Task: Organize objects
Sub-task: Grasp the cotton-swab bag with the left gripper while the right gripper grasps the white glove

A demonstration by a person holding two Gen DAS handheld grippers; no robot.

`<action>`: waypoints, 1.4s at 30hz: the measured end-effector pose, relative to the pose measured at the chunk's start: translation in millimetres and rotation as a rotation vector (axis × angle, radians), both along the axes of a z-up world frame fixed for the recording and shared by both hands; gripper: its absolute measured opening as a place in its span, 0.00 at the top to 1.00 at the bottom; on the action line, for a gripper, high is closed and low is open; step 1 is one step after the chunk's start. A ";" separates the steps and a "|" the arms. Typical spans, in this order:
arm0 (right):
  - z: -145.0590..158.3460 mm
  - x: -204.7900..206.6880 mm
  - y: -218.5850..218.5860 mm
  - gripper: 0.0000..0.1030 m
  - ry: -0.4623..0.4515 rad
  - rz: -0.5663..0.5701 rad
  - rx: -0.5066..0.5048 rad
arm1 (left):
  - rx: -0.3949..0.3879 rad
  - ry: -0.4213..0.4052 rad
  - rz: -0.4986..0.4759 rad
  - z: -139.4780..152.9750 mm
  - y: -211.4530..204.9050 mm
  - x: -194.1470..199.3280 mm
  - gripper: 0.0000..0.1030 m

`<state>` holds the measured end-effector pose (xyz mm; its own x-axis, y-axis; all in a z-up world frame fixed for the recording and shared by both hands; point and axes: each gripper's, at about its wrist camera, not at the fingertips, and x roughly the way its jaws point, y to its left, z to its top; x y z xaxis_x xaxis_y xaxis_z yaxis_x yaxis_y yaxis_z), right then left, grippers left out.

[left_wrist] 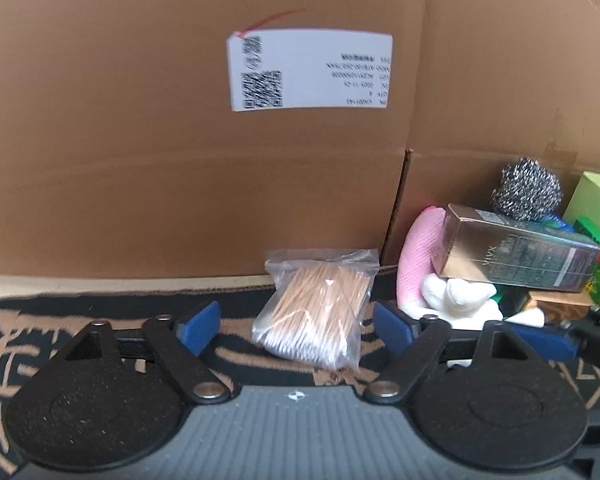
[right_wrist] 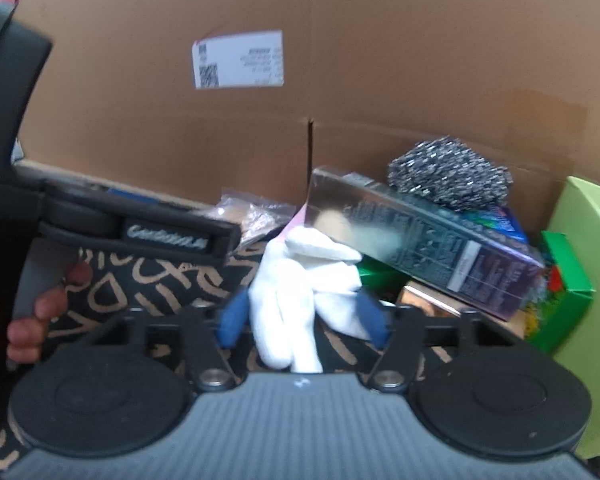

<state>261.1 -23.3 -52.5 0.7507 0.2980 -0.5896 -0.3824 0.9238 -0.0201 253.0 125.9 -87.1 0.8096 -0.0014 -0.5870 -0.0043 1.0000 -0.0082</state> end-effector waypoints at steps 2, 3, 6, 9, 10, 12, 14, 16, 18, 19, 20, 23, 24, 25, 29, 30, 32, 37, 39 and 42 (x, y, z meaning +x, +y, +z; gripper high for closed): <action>-4.7 0.8 2.0 0.75 0.001 0.000 -0.027 | -0.006 0.029 -0.021 -3.8 0.1 5.3 0.52; -5.5 -1.0 1.2 0.78 -0.010 -0.007 -0.034 | -0.015 0.020 -0.021 -4.0 0.6 4.5 0.54; -1.4 -11.7 -4.9 0.85 -0.021 0.013 -0.014 | -0.005 0.013 -0.024 -0.9 -2.9 -2.9 0.69; 6.5 -32.7 -10.7 0.86 -0.050 0.033 -0.025 | -0.005 0.019 -0.043 4.0 -7.8 -20.7 0.73; 9.6 -40.9 -13.9 0.86 -0.048 0.044 -0.012 | -0.012 0.022 -0.053 5.8 -8.9 -29.2 0.73; 16.2 -59.0 -21.8 0.86 -0.037 0.056 0.021 | -0.025 0.040 -0.066 8.5 -11.1 -47.2 0.73; 21.5 -78.1 -28.7 0.86 -0.025 0.068 0.041 | -0.045 0.055 -0.082 10.6 -12.6 -68.3 0.73; 25.5 -96.7 -31.5 0.86 -0.014 0.100 0.044 | -0.046 0.073 -0.096 11.5 -14.1 -88.4 0.73; 29.3 -114.9 -34.5 0.86 0.001 0.128 0.041 | -0.043 0.074 -0.116 11.9 -15.9 -112.3 0.73; 30.6 -122.6 -33.8 0.86 0.009 0.141 0.041 | -0.040 0.079 -0.127 12.2 -16.6 -123.4 0.73; 32.6 -130.5 -34.2 0.86 0.017 0.157 0.048 | -0.040 0.081 -0.134 12.3 -17.4 -133.0 0.73; 36.2 -153.0 -40.5 0.84 0.052 0.206 0.052 | -0.030 0.078 -0.153 16.6 -23.3 -163.9 0.67; 35.3 -157.5 -42.4 0.83 0.075 0.227 0.055 | -0.019 0.079 -0.160 14.1 -23.7 -170.5 0.65; 34.6 -160.7 -44.5 0.79 0.100 0.243 0.065 | -0.005 0.077 -0.160 10.0 -24.6 -173.4 0.55; 33.1 -170.2 -55.0 0.44 0.141 0.259 0.104 | 0.031 0.051 -0.140 10.9 -23.0 -176.3 0.37; 34.4 -170.9 -55.6 0.44 0.133 0.256 0.096 | 0.030 0.050 -0.139 12.7 -23.0 -176.8 0.37; 39.1 -169.7 -56.9 0.43 0.118 0.249 0.094 | 0.018 0.041 -0.131 15.9 -22.4 -176.2 0.35; 42.5 -169.3 -55.5 0.25 0.069 0.266 0.072 | 0.022 0.038 -0.127 12.5 -24.5 -170.5 0.31; 37.6 -164.6 -49.5 0.25 0.068 0.276 0.053 | 0.024 0.049 -0.122 7.7 -25.8 -166.5 0.31; 28.5 -157.5 -40.8 0.25 0.070 0.282 0.019 | -0.002 0.063 -0.117 2.1 -24.0 -160.7 0.31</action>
<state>103.6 -64.1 -24.1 0.5946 0.5009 -0.6289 -0.6241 0.7807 0.0318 92.3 101.9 -85.0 0.7653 -0.0948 -0.6366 0.1115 0.9937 -0.0139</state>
